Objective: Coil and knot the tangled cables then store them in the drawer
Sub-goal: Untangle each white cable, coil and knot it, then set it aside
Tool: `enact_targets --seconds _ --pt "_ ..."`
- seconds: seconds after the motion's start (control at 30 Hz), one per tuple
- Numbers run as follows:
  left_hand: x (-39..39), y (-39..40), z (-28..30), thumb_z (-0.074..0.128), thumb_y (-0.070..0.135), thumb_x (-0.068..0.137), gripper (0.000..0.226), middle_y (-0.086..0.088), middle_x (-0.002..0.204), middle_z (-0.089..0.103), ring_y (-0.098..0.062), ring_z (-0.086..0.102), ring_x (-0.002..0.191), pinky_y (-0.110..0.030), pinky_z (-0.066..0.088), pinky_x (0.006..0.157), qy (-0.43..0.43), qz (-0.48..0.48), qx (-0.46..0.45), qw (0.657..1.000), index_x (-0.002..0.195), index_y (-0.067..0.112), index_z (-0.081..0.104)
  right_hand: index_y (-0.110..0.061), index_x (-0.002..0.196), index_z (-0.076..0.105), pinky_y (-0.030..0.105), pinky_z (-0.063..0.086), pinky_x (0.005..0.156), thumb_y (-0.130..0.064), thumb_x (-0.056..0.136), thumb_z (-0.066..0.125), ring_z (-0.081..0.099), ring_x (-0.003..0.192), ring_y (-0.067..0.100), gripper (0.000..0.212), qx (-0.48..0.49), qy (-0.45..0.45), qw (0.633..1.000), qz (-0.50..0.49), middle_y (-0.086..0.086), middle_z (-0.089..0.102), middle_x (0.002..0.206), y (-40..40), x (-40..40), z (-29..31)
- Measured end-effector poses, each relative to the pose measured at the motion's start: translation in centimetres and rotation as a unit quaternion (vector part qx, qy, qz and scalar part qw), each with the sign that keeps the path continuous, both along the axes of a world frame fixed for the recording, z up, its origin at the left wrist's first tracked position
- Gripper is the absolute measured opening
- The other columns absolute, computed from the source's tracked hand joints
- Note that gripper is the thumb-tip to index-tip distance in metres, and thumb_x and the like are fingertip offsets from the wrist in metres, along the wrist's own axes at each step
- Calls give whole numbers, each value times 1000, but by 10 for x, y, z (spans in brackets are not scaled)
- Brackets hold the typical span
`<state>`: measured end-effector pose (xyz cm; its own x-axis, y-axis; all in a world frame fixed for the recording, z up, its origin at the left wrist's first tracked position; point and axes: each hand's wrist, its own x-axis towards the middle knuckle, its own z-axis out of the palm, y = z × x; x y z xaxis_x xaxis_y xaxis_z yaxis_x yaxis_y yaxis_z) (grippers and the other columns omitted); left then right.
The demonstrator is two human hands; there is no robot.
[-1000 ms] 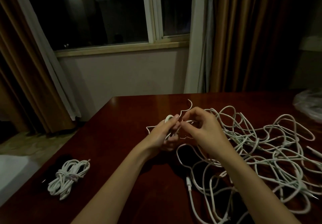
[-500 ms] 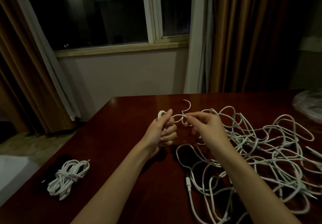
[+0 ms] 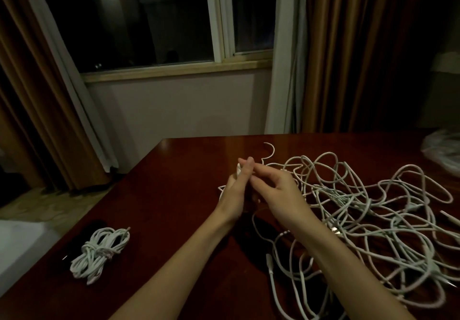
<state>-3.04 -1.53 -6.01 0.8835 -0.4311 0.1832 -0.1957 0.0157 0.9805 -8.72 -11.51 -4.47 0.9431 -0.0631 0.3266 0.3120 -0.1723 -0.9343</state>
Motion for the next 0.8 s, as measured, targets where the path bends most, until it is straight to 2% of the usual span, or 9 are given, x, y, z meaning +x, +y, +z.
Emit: enact_targets --seconds 0.07,0.13,0.2,0.27,0.33,0.43,0.57,0.7,0.8 --pt "0 0 1 34 64 84 61 -5 64 60 -12 59 57 -22 46 54 0 20 -20 1000 68 12 63 -28 131 56 12 50 82 -13 98 51 60 102 -9 37 -20 1 1000 7 -14 66 110 0 0 -1" --pt "2 2 1 32 66 83 63 -13 74 61 -20 60 66 -30 49 62 34 38 -46 998 67 16 67 -24 128 59 17 52 79 -11 95 56 64 96 -4 35 -36 -7 999 -7 -11 69 105 1 0 -3" --pt "3 3 4 31 60 92 57 -8 71 60 -19 57 64 -27 47 58 69 57 -80 993 67 17 58 -18 114 67 20 53 67 -11 92 62 68 76 2 24 -29 -14 999 -37 -5 71 87 2 0 -4" --pt "6 5 7 29 49 100 50 1 55 51 -13 50 50 -20 42 45 96 56 -129 985 65 16 41 -14 102 70 24 56 63 -13 89 66 69 69 7 13 -40 -17 998 -53 -3 71 76 2 0 -4" --pt "9 6 8 27 46 102 50 3 51 42 -10 43 41 -20 38 40 120 46 -173 977 63 16 36 -16 98 72 28 59 68 -16 88 68 69 71 8 10 -69 -12 997 -41 -3 71 77 3 -1 -5" --pt "14 8 6 29 45 101 49 3 53 37 -8 36 43 -20 36 44 153 33 -215 964 63 16 37 -18 98 73 23 57 76 -17 89 67 68 80 3 11 -121 -17 992 -17 -7 72 86 10 -2 -9" --pt "17 10 9 34 43 102 50 3 51 34 -7 34 42 -17 32 41 228 24 -311 922 61 15 38 -22 104 74 23 54 85 -21 90 66 66 86 -2 16 -176 -6 984 -17 -11 72 90 11 -1 -12" --pt "17 12 9 36 46 102 53 5 45 29 -5 28 35 -16 24 33 249 13 -330 910 57 17 35 -21 93 76 25 54 82 -26 90 66 66 80 -1 11 -210 -11 977 -18 -8 73 83 8 -2 -10" --pt "17 13 11 33 48 102 61 7 41 26 -3 23 31 -15 18 30 254 -10 -332 909 49 18 38 -20 81 74 25 52 71 -35 90 65 64 67 3 20 -251 -15 968 -29 -6 70 71 9 -2 -10"
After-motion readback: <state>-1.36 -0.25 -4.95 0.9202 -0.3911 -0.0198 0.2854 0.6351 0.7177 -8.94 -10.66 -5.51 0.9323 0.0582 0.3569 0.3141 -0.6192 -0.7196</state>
